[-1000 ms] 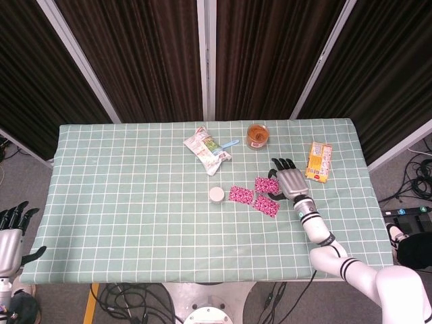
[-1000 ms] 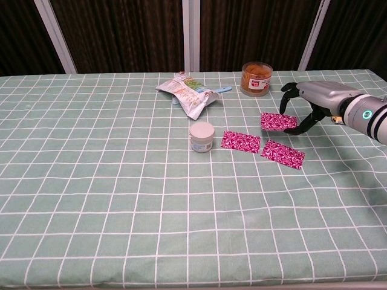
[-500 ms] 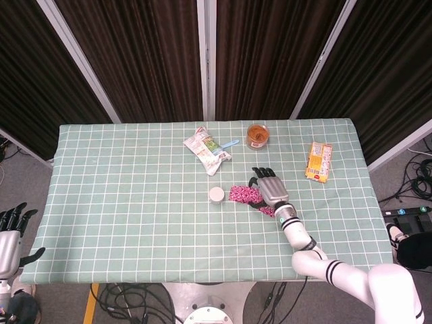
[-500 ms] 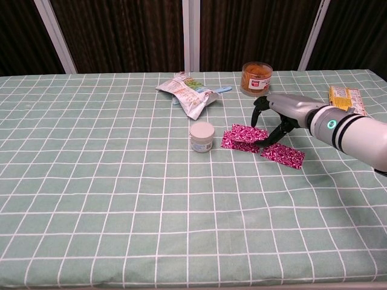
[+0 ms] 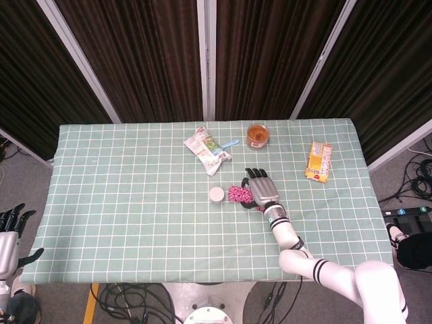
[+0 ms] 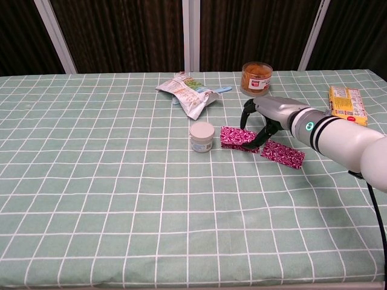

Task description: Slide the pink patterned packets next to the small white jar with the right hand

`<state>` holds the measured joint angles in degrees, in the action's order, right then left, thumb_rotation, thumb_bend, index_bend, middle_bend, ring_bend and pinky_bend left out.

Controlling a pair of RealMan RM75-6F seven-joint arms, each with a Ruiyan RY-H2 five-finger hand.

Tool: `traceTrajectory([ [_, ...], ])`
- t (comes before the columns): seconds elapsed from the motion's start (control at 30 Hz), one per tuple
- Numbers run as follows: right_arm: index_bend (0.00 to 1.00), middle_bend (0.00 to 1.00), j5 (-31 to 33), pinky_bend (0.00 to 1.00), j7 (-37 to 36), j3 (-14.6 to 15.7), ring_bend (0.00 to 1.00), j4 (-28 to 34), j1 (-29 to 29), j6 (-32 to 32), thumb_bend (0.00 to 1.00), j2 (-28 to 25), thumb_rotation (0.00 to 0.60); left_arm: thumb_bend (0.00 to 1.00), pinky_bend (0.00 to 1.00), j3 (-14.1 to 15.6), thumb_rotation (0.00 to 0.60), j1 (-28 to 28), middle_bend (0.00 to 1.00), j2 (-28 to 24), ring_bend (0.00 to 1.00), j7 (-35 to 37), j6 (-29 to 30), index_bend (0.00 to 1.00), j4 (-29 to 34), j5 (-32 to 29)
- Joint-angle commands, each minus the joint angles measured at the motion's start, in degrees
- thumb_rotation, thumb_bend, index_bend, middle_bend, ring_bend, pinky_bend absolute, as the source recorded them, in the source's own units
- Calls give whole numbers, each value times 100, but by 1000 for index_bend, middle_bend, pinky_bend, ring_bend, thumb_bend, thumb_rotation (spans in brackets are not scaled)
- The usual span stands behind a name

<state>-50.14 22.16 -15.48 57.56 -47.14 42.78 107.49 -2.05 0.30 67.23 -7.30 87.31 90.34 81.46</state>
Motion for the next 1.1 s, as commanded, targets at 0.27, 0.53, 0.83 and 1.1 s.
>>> traceTrajectory([
  [0.27, 339, 45, 206, 0, 116, 30, 0, -4, -11, 40, 159, 27, 489, 89, 139, -13, 600, -25, 200, 4, 141, 1, -30, 252, -19, 7],
  [0.53, 332, 44, 303, 0, 196, 48, 0, 4, -30, 95, 160, 70, 455, 89, 138, -12, 600, -19, 200, 12, 141, 19, -42, 252, -37, -10],
  [0.83, 312, 43, 415, 0, 269, 79, 0, -17, -23, 104, 160, 81, 440, 89, 138, -9, 600, -27, 200, 28, 141, 44, -63, 252, -77, -4],
  [1.1, 284, 39, 243, 0, 186, 179, 0, 386, 168, 336, 161, -206, 418, 89, 138, -2, 600, 0, 200, 20, 141, 45, -40, 252, -79, -16],
])
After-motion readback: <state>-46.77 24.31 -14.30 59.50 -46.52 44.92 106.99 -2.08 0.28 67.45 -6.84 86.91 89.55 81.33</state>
